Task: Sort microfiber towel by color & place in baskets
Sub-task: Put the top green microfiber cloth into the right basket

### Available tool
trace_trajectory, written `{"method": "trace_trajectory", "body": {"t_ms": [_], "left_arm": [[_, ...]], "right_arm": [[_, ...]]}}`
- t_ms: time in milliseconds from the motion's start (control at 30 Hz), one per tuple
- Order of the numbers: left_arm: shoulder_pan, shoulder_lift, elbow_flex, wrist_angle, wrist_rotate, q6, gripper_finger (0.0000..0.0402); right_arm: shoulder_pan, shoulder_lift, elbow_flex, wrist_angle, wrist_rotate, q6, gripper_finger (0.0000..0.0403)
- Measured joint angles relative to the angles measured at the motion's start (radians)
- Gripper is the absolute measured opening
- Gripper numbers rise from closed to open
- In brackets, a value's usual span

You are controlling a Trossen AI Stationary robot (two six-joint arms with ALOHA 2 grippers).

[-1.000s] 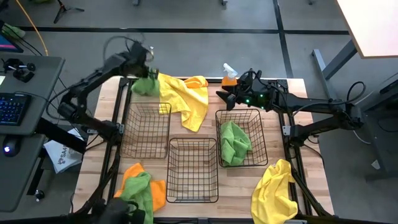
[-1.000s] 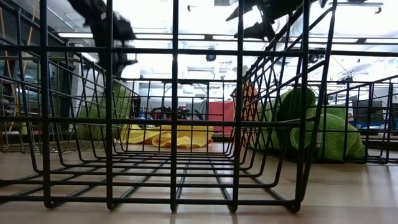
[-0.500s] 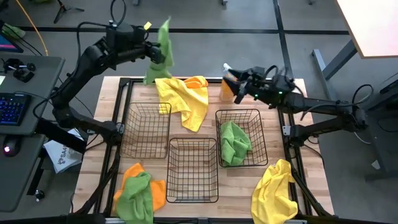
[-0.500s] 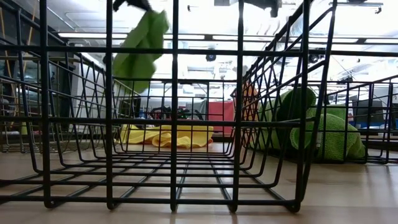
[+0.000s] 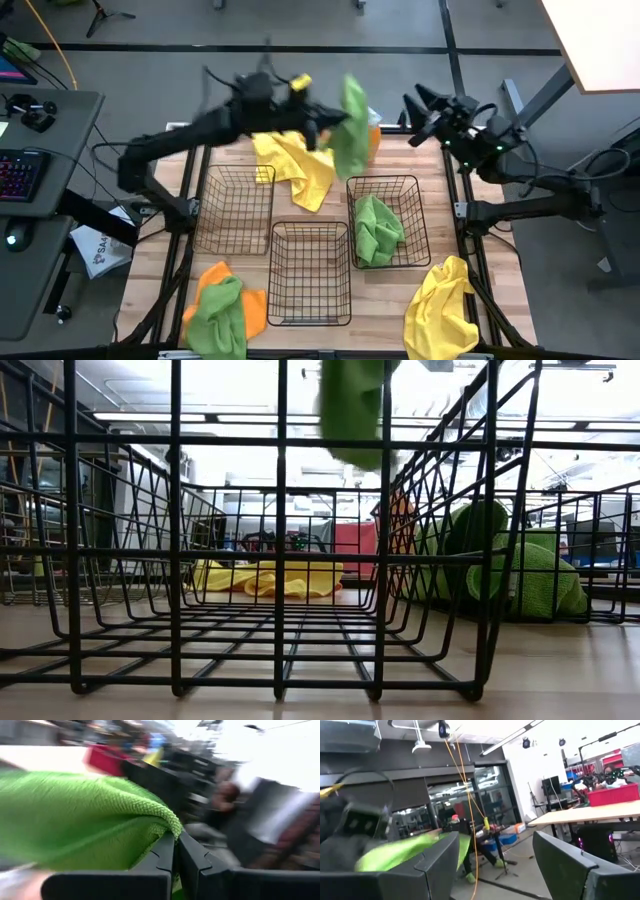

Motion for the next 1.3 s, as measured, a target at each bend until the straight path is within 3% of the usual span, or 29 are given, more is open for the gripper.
{"method": "trace_trajectory", "body": {"t_ms": [133,267,500,633,700,833,1000,1167,1300], "left_arm": [[-0.059,0.119,0.0,0.21,0.108,-0.077,0.0],[-0.087,0.221,0.0,0.318,0.157,-0.135,0.0],[-0.117,0.389,-0.002,0.304,0.154,-0.129,0.0],[-0.118,0.454,-0.002,0.279,0.159,-0.156,0.0006],[-0.116,0.467,-0.002,0.252,0.215,-0.152,0.0015],[-0.121,0.451,-0.002,0.119,0.318,-0.023,0.0051],[-0.155,0.413,-0.001,-0.066,0.313,0.214,0.0123],[-0.195,0.399,-0.001,-0.192,0.229,0.39,0.0194],[-0.214,0.37,-0.001,-0.324,0.145,0.466,0.0226]], "right_arm": [[0.0,-0.038,0.0,-0.016,0.0,0.0,0.0249],[0.0,-0.068,0.0,-0.035,0.0,-0.01,0.0249],[0.0,-0.087,0.0,-0.083,-0.017,0.012,0.0249],[0.001,-0.078,0.0,-0.09,-0.086,0.102,0.0249],[0.001,-0.074,0.0,-0.09,-0.134,0.156,0.0249],[0.001,-0.066,0.0,-0.089,-0.22,0.259,0.0249],[0.001,-0.052,0.0,-0.104,-0.281,0.323,0.0249],[0.001,-0.028,0.0,-0.108,-0.295,0.392,0.0249],[0.001,-0.014,0.0,-0.145,-0.306,0.396,0.0249]]}}
